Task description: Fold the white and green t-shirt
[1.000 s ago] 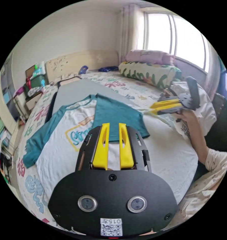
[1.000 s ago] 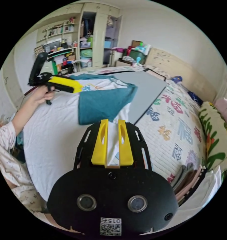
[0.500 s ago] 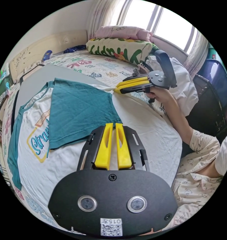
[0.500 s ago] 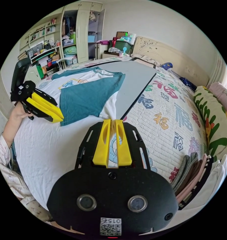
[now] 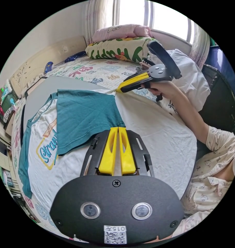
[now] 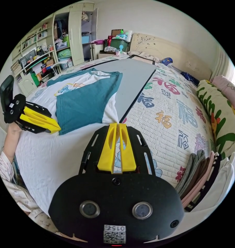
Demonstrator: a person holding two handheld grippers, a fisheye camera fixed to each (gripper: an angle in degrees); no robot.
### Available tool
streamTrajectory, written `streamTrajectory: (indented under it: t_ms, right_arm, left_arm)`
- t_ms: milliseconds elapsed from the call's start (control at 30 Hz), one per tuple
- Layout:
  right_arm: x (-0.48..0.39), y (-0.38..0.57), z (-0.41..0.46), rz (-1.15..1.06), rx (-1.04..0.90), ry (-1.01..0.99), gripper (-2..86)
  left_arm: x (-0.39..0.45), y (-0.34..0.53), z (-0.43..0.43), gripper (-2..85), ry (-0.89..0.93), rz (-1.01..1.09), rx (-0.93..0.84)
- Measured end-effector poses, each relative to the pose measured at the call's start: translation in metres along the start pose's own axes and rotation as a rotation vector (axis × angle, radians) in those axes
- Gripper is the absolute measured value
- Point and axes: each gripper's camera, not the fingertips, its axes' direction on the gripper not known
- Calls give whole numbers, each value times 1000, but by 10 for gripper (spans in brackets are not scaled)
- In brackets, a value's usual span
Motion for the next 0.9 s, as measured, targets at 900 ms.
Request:
streamTrajectory:
  t_ms: [900]
  right_arm:
    - [-128,13,-96,-380,-67,-105,-7]
  left_arm:
    - [-129,21,-152,71,156,-387,612]
